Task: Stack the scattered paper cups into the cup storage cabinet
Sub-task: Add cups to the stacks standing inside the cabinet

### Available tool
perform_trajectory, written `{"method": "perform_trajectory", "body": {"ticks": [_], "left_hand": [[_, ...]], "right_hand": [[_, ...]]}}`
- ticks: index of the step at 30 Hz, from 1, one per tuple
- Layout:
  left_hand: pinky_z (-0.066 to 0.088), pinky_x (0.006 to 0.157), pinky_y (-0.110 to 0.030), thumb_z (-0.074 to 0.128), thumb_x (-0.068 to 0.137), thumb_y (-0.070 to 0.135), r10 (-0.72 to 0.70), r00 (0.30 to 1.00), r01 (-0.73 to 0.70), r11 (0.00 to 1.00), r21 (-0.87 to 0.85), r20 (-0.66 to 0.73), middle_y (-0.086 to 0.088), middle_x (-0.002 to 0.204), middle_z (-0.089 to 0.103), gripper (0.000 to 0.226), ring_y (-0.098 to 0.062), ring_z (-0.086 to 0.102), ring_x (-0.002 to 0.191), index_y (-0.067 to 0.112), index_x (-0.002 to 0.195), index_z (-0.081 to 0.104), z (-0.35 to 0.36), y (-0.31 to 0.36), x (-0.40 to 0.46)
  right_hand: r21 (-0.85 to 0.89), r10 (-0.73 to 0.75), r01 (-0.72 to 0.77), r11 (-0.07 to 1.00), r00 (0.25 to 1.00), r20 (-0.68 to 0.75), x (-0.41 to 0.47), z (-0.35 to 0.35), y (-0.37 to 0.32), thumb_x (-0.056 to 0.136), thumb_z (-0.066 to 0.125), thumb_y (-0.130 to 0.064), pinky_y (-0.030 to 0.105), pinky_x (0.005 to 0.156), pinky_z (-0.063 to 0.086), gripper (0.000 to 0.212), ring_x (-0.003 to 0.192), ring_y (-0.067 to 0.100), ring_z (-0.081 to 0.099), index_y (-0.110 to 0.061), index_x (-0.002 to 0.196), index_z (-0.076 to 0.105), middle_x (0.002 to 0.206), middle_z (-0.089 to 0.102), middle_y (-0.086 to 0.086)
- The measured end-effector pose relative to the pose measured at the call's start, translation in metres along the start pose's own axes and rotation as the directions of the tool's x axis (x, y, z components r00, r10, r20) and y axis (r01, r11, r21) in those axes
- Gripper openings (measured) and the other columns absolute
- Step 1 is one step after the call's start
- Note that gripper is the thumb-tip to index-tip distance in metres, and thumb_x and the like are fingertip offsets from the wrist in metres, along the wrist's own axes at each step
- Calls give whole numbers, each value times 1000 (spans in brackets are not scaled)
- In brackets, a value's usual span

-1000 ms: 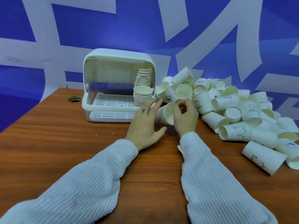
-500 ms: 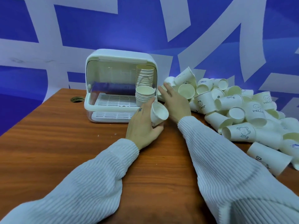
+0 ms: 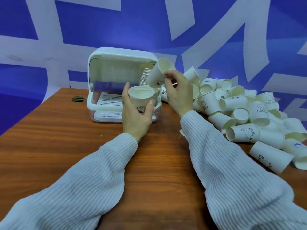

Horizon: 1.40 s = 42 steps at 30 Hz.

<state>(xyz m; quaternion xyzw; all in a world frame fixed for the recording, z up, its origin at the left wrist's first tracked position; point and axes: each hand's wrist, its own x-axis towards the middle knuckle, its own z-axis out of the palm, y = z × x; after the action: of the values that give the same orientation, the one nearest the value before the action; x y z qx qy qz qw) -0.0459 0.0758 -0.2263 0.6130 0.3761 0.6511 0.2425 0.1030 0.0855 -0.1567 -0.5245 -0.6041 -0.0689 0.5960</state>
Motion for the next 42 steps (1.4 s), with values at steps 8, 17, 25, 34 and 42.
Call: {"method": "perform_trajectory", "body": {"ticks": [8,17,25,34,42], "left_hand": [[41,111,-23,69,92,40,-34,995,29,998,-56,-97,-5,154,44,86,-14,45,139,16,160,20,-4,2,13],[45,107,-23,74,89,44,-106,986,94,991,-97,-129,7,148,45,85,-13,47,134,25,157,26,-16,11,49],[45,105,-26,79,87,41,-29,998,29,1000,5,-53,8,136,52,67,-5,49,124,20,143,48,2,15,79],[36,107,-51,35,92,76,-131,947,-138,655,743,292,-12,139,53,78,-38,46,129,19,142,54,25,-11,82],[29,116,-48,60,93,48,286,950,-306,782,543,122,-13,153,45,59,-35,37,142,14,140,55,14,-10,40]], "right_hand": [[-413,75,139,900,884,462,-1,24,-1,98,44,-26,38,100,28,40,112,26,50,-40,124,72,119,72,-10],[-279,71,47,959,913,401,-30,34,12,92,53,-27,43,120,30,62,141,20,42,-32,153,46,148,57,-7],[-20,251,-250,968,966,55,-58,37,26,98,57,-30,42,118,37,61,140,11,42,-29,156,40,150,53,-8],[-9,275,-276,961,959,-68,-58,32,35,98,55,-30,35,108,42,53,125,7,48,-30,150,46,130,59,-13],[-370,443,-462,806,885,-142,-46,3,77,94,56,-22,38,101,43,25,130,20,49,-31,112,73,143,50,-6]]}}
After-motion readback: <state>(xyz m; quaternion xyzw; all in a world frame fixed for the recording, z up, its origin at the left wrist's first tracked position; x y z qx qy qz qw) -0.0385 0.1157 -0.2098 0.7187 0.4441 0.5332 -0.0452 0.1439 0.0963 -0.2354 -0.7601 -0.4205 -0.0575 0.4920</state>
